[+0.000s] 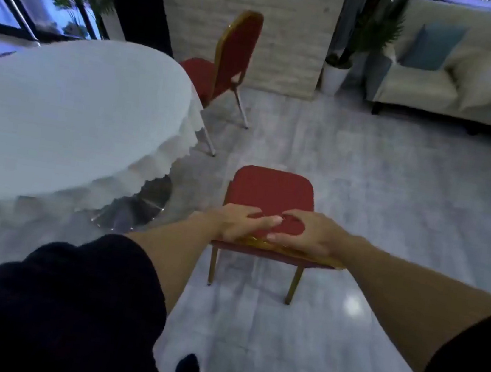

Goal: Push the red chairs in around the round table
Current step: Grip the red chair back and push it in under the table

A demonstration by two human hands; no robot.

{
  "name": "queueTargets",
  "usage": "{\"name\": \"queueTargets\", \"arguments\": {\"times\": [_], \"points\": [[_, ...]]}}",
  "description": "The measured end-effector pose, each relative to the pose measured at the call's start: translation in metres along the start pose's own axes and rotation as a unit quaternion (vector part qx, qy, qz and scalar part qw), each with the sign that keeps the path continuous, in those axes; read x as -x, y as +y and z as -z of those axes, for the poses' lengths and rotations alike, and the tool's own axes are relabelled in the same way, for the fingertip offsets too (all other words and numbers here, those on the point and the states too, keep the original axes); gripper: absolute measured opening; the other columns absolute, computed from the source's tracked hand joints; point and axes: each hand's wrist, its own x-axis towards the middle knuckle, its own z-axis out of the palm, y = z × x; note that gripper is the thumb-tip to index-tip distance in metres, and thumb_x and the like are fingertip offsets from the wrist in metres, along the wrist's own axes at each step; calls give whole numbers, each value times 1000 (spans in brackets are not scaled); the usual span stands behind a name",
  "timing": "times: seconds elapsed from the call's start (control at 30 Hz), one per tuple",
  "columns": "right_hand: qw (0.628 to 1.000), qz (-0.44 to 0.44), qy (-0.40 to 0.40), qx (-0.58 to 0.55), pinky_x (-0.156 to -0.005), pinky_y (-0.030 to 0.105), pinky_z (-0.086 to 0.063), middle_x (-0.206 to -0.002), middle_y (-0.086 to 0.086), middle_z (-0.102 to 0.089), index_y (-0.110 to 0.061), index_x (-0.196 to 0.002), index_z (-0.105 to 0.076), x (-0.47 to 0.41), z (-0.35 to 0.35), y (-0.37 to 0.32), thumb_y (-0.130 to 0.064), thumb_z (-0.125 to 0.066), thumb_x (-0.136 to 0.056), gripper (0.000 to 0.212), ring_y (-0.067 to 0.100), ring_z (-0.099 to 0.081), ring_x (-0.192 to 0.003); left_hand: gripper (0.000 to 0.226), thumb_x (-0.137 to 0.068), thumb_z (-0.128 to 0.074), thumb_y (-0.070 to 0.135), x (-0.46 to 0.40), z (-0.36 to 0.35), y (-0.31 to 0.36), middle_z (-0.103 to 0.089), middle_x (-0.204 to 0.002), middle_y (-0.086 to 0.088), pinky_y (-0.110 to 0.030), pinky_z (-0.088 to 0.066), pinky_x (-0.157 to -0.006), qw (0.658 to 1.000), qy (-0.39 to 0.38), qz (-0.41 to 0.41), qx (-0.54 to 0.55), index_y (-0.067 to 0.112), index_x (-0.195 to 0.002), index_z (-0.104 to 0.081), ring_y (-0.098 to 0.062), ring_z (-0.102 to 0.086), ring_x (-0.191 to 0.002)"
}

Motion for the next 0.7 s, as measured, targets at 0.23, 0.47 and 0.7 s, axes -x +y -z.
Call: {"name": "queueTargets", "arguments": {"times": [0.23, 0.47, 0.7], "points": [[995, 24, -11, 100, -89, 38, -55, -121, -11, -72, -40, -136, -63, -10, -41, 27, -62, -80, -78, 64, 19, -68, -105, 46, -82, -68, 57, -5, -29, -24, -75, -115, 5, -42, -53, -93, 991, 30, -46, -125, 35, -122, -69, -24, -69, -108], [993, 3, -7, 116, -81, 34, -57, -111, -15, -74, -51, -131, -64, -16, -46, 31, -30, -67, -86, 50, 17, -69, -96, 25, -77, -53, 37, -28, -17, -35, -72, -92, 8, -42, -56, -82, 978, -56, -37, -200, 36, -98, -67, -22, -67, -86], [990, 38, -25, 132, -81, 37, -59, -107, -11, -76, -52, -130, -66, -24, -39, 40, -27, -63, -87, 49, 19, -69, -91, 36, -89, -57, 34, -25, -25, -30, -74, -107, 2, -32, -44, -85, 974, 2, -40, -222, 38, -122, -70, -26, -68, -100]]}}
